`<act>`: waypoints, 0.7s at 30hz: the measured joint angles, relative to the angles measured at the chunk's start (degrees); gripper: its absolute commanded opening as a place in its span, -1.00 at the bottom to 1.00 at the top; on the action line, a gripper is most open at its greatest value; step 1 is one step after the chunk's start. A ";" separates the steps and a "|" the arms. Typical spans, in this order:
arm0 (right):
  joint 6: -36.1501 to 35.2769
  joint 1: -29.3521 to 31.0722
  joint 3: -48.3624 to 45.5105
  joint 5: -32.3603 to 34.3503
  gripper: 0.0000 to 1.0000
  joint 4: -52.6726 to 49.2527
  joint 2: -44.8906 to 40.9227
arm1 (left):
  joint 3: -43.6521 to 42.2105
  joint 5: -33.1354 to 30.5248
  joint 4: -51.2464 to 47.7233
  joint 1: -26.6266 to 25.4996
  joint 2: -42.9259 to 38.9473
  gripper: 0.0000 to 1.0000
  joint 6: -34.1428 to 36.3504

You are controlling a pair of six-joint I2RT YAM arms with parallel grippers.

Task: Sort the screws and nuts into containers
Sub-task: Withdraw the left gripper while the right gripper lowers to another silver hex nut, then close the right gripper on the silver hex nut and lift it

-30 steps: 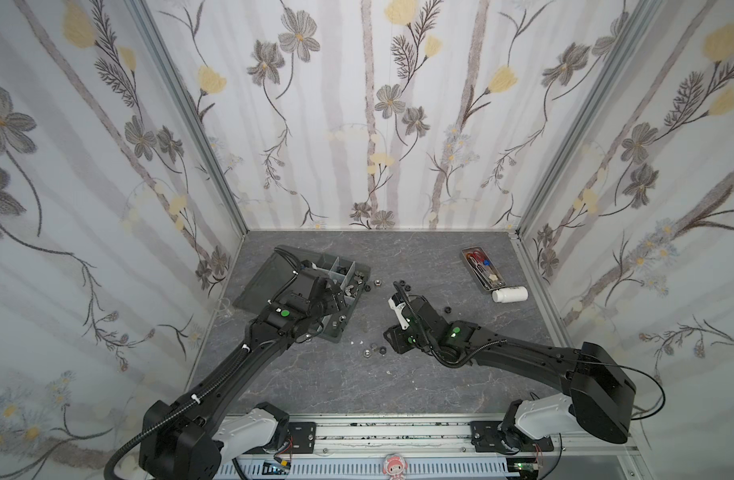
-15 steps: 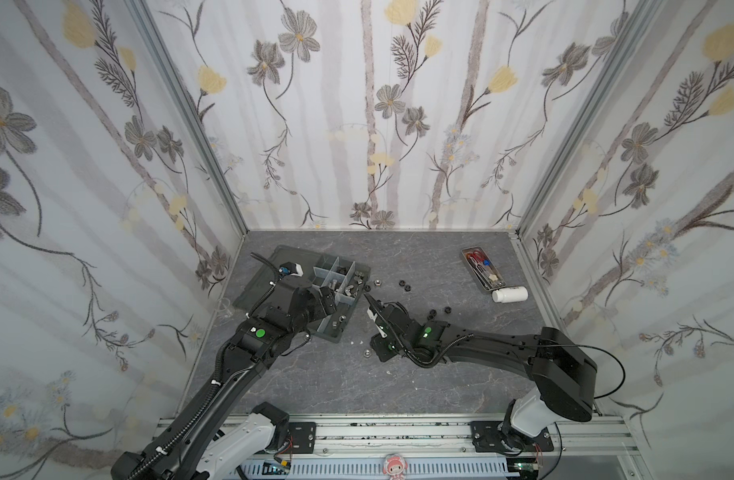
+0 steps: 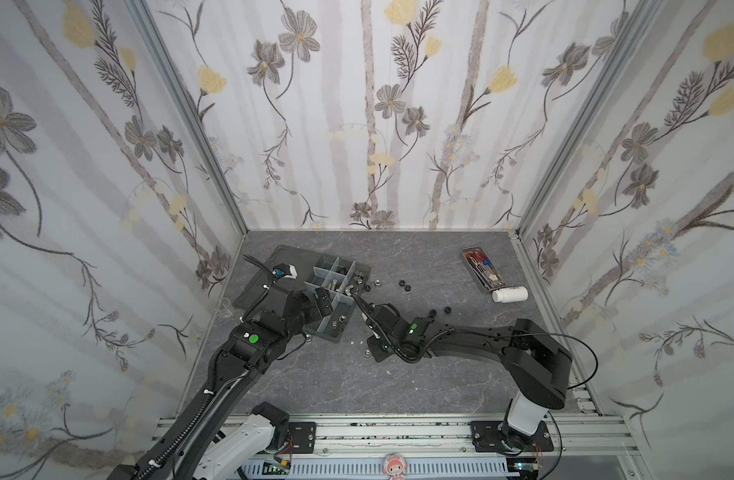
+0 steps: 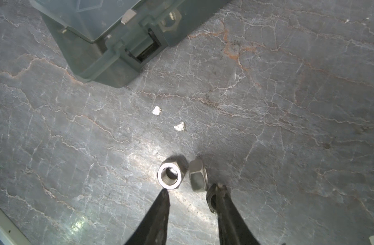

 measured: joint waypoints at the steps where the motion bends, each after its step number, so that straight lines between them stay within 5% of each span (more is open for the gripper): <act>1: -0.04 -0.02 0.24 0.00 -0.26 -0.04 0.28 | 0.00 -0.02 0.00 0.09 -0.13 0.93 0.00; 21: -1.29 -0.44 2.14 -0.04 -0.42 -1.38 5.27 | -0.02 0.00 -0.52 0.50 -1.46 0.95 -0.07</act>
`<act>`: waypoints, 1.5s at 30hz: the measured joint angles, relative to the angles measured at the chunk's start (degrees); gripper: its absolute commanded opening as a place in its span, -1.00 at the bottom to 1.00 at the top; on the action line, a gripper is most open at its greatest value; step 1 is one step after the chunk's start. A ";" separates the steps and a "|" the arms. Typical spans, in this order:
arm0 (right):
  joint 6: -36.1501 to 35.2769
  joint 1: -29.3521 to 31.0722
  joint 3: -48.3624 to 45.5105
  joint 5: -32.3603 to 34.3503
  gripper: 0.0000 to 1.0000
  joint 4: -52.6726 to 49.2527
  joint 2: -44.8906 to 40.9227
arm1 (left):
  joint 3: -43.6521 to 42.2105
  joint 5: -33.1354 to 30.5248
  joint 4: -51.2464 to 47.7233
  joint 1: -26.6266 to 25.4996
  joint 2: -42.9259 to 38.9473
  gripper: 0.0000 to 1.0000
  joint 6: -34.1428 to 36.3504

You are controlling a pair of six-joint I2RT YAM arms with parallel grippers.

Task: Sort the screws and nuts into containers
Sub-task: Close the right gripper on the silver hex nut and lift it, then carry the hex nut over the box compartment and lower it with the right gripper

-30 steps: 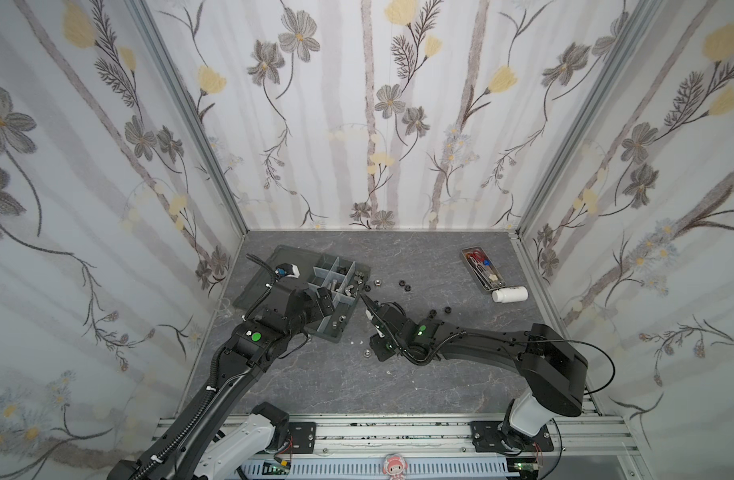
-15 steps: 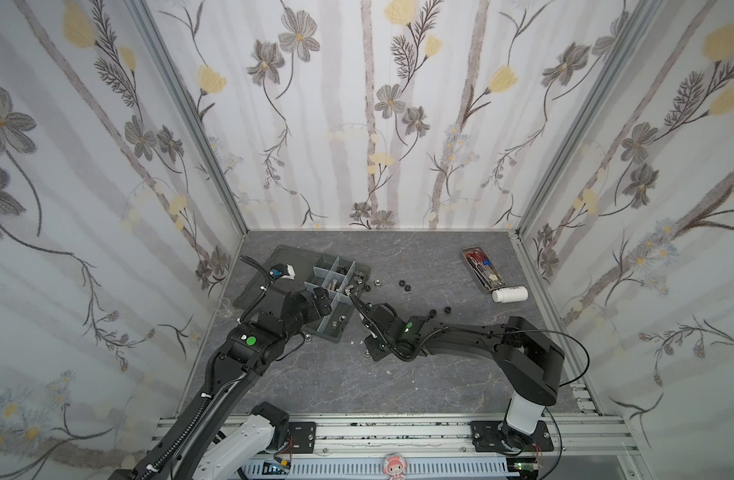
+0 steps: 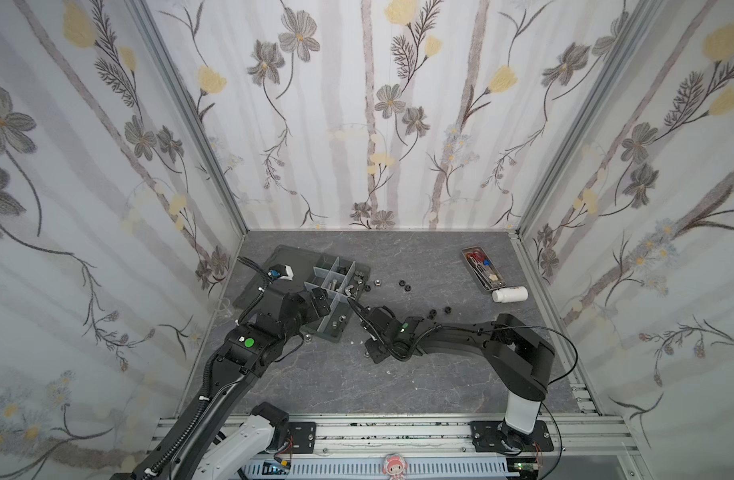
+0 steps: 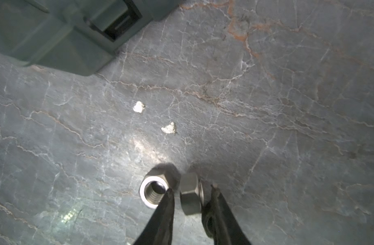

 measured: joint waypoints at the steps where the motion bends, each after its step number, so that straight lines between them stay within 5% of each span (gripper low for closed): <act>1: 0.00 0.00 0.00 0.00 -0.44 -0.02 0.09 | -0.04 0.00 0.00 0.00 0.00 0.95 0.00; 22: 0.00 -0.76 2.21 -0.02 -0.67 -0.85 -3.21 | 0.31 -0.39 -0.28 0.11 -1.75 0.96 -0.70; 45: -4.09 -3.37 24.22 -5.16 -0.67 -4.55 6.43 | -3.98 0.68 -0.81 0.48 -5.90 1.00 -1.05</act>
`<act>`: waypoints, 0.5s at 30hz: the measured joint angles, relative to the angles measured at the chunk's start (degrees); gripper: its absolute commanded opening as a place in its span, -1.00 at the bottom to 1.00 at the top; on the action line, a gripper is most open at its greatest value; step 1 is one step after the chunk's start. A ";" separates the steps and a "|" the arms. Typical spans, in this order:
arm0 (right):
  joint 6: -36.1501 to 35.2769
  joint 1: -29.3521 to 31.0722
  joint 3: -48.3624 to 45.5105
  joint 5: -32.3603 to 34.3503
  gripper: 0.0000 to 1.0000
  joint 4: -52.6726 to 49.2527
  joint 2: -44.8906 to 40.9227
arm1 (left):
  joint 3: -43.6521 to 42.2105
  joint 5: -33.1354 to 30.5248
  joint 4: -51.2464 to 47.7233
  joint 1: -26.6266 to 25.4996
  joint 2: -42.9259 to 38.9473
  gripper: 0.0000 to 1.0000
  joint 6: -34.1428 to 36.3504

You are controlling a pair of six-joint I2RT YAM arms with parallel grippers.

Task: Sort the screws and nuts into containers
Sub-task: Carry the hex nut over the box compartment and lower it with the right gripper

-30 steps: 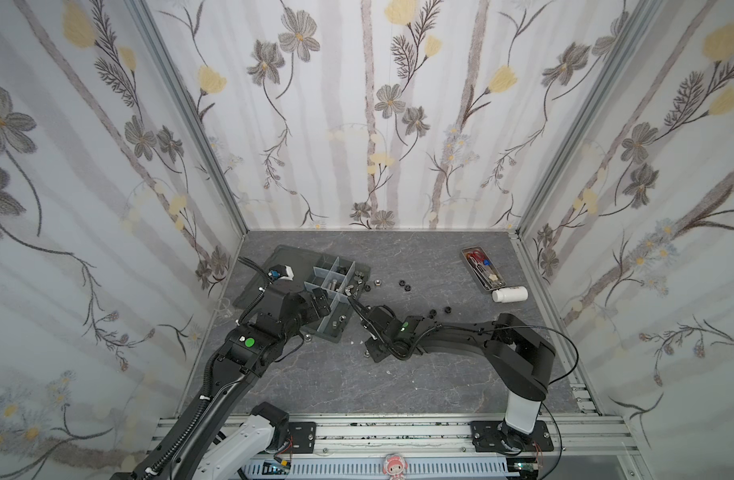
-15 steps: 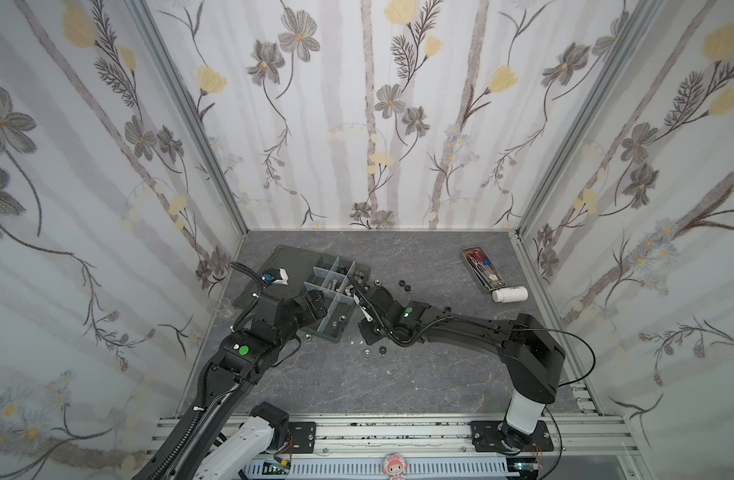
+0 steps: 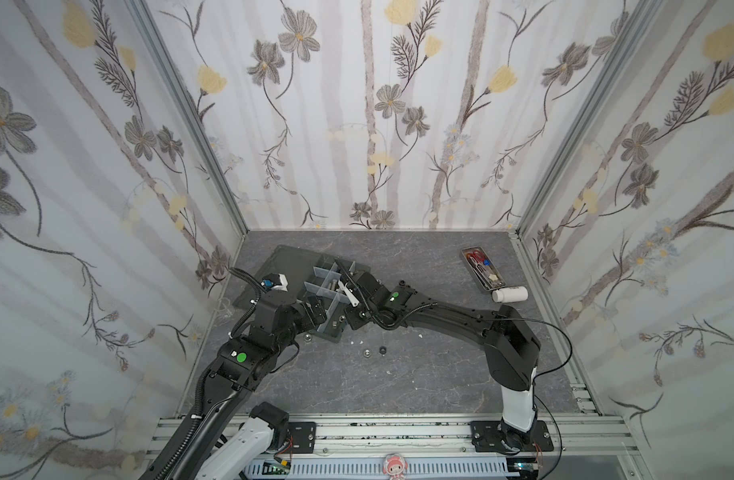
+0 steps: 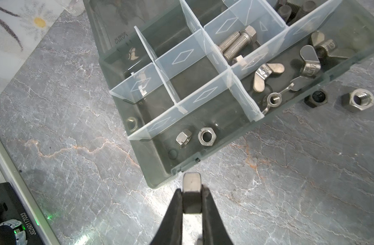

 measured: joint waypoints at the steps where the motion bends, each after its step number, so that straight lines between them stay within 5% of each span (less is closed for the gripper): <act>1: -0.02 -0.11 0.90 -0.28 -0.67 -0.24 0.90 | -0.17 0.04 -0.02 0.00 -0.02 1.00 -0.02; 15: -0.39 -1.55 11.47 -4.35 -0.54 -1.53 11.17 | -0.83 -0.50 -1.07 0.33 0.79 1.00 -0.04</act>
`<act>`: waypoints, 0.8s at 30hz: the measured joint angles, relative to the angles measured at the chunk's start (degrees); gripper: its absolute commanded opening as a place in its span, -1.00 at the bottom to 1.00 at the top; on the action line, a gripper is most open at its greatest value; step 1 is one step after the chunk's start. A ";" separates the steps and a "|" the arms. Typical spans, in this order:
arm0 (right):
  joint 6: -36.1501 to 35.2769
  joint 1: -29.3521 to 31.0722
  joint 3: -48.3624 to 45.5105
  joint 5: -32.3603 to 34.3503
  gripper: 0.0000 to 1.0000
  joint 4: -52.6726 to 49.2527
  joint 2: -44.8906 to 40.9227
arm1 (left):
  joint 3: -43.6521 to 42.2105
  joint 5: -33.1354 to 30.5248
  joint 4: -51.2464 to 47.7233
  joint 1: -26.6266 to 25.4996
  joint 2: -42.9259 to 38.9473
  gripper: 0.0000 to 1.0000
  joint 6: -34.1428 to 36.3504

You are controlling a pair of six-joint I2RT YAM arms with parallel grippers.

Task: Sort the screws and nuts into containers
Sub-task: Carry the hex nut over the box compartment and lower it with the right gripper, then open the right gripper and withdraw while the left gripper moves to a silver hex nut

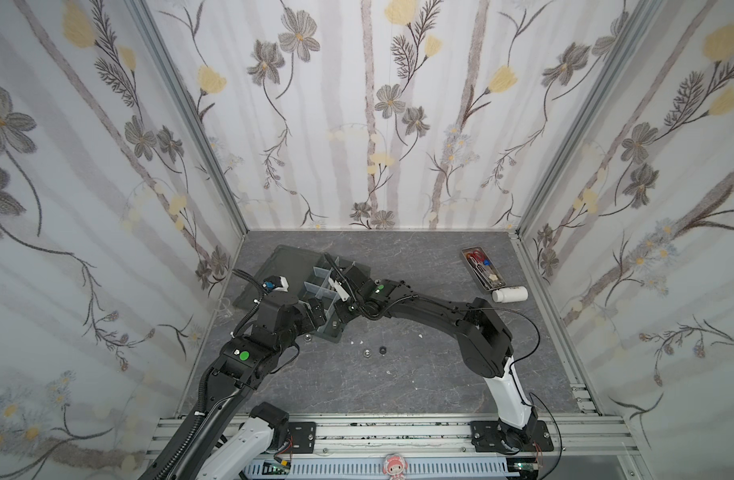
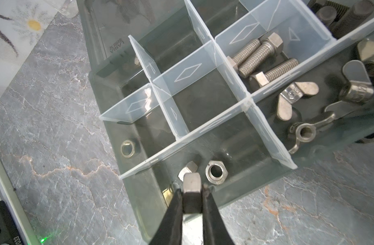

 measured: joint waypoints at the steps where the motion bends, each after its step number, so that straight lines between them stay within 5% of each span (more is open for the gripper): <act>1: 0.00 -0.11 0.57 -0.22 -0.49 -0.13 0.63 | 0.00 -0.04 -0.15 0.02 0.11 1.00 0.00; 15: 0.39 -2.08 -0.11 -1.55 -0.25 -0.46 -1.55 | 1.07 3.13 -1.46 -0.63 3.85 0.85 3.04; 24: 1.70 -5.81 -17.22 0.57 -0.20 4.79 -16.98 | 1.73 -0.22 -1.73 -14.67 10.16 0.68 1.73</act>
